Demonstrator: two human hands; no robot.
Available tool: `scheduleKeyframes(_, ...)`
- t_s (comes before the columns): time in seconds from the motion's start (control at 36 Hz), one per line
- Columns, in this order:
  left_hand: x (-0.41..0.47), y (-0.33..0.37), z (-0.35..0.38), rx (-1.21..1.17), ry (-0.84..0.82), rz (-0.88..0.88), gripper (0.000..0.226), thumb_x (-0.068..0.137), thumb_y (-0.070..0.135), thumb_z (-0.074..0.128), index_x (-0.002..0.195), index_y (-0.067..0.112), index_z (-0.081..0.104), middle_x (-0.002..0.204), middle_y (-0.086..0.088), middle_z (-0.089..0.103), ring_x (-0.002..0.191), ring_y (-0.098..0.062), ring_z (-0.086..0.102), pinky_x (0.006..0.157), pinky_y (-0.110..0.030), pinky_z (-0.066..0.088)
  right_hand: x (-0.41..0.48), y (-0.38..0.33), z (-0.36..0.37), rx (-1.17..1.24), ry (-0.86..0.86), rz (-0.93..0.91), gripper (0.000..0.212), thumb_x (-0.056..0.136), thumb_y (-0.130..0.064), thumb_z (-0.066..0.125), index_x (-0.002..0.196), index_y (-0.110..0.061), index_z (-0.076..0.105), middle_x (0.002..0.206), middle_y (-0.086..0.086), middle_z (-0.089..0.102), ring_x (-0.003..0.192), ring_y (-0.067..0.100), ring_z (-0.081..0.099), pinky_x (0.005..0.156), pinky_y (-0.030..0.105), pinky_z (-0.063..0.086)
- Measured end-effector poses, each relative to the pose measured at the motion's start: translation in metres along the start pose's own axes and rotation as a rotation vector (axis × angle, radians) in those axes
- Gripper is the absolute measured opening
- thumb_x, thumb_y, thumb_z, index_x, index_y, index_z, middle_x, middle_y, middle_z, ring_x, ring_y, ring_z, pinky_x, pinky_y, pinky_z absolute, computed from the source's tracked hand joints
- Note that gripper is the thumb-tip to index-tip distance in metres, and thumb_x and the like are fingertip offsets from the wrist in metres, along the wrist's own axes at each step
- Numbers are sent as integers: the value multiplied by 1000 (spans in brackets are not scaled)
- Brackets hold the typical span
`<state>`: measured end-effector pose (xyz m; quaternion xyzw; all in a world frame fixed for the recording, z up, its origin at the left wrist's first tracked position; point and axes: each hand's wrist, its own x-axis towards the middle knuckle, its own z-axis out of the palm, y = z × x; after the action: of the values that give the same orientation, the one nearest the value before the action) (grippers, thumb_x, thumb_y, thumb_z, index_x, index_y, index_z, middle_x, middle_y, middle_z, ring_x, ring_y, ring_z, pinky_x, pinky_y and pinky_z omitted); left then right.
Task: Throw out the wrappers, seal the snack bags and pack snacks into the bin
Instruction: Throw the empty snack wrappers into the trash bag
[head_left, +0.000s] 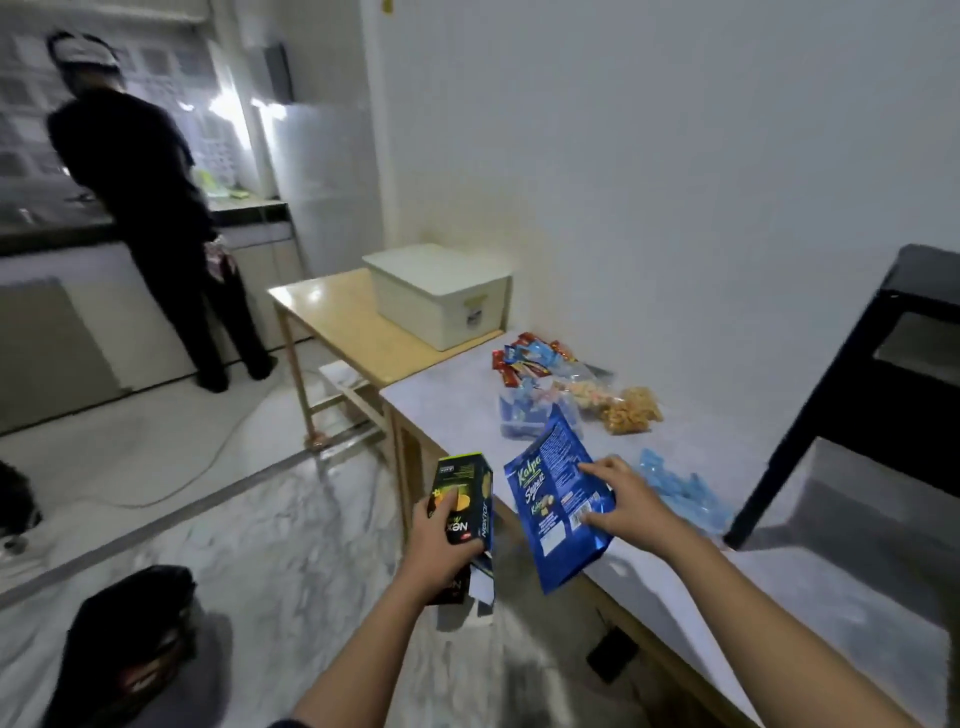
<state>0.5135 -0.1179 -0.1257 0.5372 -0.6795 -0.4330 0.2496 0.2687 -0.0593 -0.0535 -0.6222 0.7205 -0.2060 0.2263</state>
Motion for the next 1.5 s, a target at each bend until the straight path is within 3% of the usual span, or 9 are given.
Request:
scheduleKeyframes(0.14, 36, -70, -132, -21, 264, -136, 83, 73, 24, 72, 144, 26, 29, 135, -5, 27, 108, -19, 50, 96, -35, 48, 113, -119, 64, 21, -160, -202, 66, 80, -21, 70, 138, -19, 41, 123, -4, 38, 110, 7, 39, 93, 23, 38)
scheduleKeyframes(0.33, 49, -87, -171, -11, 314, -163, 83, 73, 26, 71, 144, 27, 27, 134, -5, 27, 108, -22, 52, 94, -36, 49, 147, -148, 89, 12, -177, -206, 65, 81, -19, 70, 138, -19, 39, 119, -6, 37, 116, 12, 43, 87, 22, 47)
scheduleKeyframes(0.5, 64, -147, -273, -14, 441, -258, 84, 74, 26, 70, 145, 27, 26, 135, -5, 27, 105, -19, 50, 91, -30, 49, 215, -246, 161, 53, -270, -280, 67, 81, -18, 70, 140, -21, 38, 141, 3, 32, 127, 21, 39, 99, 35, 46)
scheduleKeyframes(0.61, 70, -185, -313, -15, 489, -318, 83, 76, 25, 70, 146, 24, 25, 140, -6, 23, 107, -16, 43, 88, -22, 40, 249, -286, 210, 39, -337, -309, 67, 83, -15, 68, 142, -18, 35, 137, 2, 35, 116, 13, 42, 91, 21, 40)
scheduleKeyframes(0.78, 85, -263, -358, -33, 533, -477, 84, 73, 29, 72, 144, 28, 27, 147, -8, 19, 128, -28, 39, 105, -39, 40, 313, -331, 294, 56, -404, -270, 70, 79, -11, 71, 140, -14, 38, 121, -3, 39, 104, 9, 42, 88, 20, 43)
scheduleKeyframes(0.97, 112, -368, -391, -105, 581, -680, 85, 72, 28, 73, 144, 26, 28, 147, -11, 17, 125, -32, 41, 103, -40, 42, 379, -370, 410, 35, -561, -277, 69, 79, -13, 72, 140, -12, 38, 128, 4, 40, 109, 16, 47, 90, 22, 44)
scheduleKeyframes(1.14, 119, -457, -390, -108, 524, -849, 85, 73, 28, 74, 144, 26, 28, 148, -13, 17, 132, -32, 34, 108, -38, 35, 400, -374, 517, -15, -717, -249, 67, 81, -13, 71, 139, -11, 39, 127, 6, 41, 109, 15, 48, 95, 20, 40)
scheduleKeyframes(1.28, 124, -540, -382, -147, 509, -942, 82, 75, 26, 73, 144, 24, 28, 148, -11, 14, 129, -30, 38, 106, -35, 38, 409, -361, 621, -74, -817, -299, 61, 82, -11, 68, 137, -11, 40, 126, 7, 42, 101, 13, 49, 81, 14, 40)
scheduleKeyframes(1.5, 138, -651, -359, 32, 197, -941, 75, 82, 38, 64, 144, 30, 22, 154, -12, 0, 137, -33, 24, 102, -40, 37, 406, -334, 757, -69, -885, -223, 60, 87, -11, 60, 142, -12, 34, 132, 7, 37, 104, 16, 47, 80, 17, 38)
